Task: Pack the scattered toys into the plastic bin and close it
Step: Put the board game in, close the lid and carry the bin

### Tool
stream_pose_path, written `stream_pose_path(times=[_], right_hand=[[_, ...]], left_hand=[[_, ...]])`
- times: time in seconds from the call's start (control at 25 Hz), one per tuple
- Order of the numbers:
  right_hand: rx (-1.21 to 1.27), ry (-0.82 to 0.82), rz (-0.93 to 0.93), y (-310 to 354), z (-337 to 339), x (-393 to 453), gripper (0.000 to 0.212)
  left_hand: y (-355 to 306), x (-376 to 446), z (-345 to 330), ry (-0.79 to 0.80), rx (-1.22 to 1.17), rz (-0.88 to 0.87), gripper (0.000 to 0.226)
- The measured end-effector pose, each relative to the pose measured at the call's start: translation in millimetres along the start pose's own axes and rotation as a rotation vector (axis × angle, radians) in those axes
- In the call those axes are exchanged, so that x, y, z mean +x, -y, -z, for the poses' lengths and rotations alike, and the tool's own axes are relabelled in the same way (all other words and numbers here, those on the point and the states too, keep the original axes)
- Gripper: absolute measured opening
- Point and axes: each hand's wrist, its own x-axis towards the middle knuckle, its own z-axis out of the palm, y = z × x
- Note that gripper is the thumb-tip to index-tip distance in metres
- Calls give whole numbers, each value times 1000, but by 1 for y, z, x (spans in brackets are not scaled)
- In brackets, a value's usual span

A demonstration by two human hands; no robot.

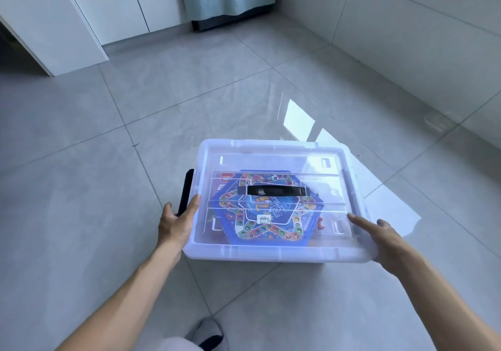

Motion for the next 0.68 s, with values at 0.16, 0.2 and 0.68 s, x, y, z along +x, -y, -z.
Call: stream_pose_path(times=[0.16,0.2,0.68], right_hand=[[-254,-331,404,-3,-8,-14,43],[-353,-401,490,-2,-9,-16,39],[-510,-380,590,-2,-14,-12,25]], left_hand=[[-3,-4,0,-113,29,-169,57],[-2,-4,-1,-130,43,-204,50],[-11,-1,-2,-258,413,-530,35]])
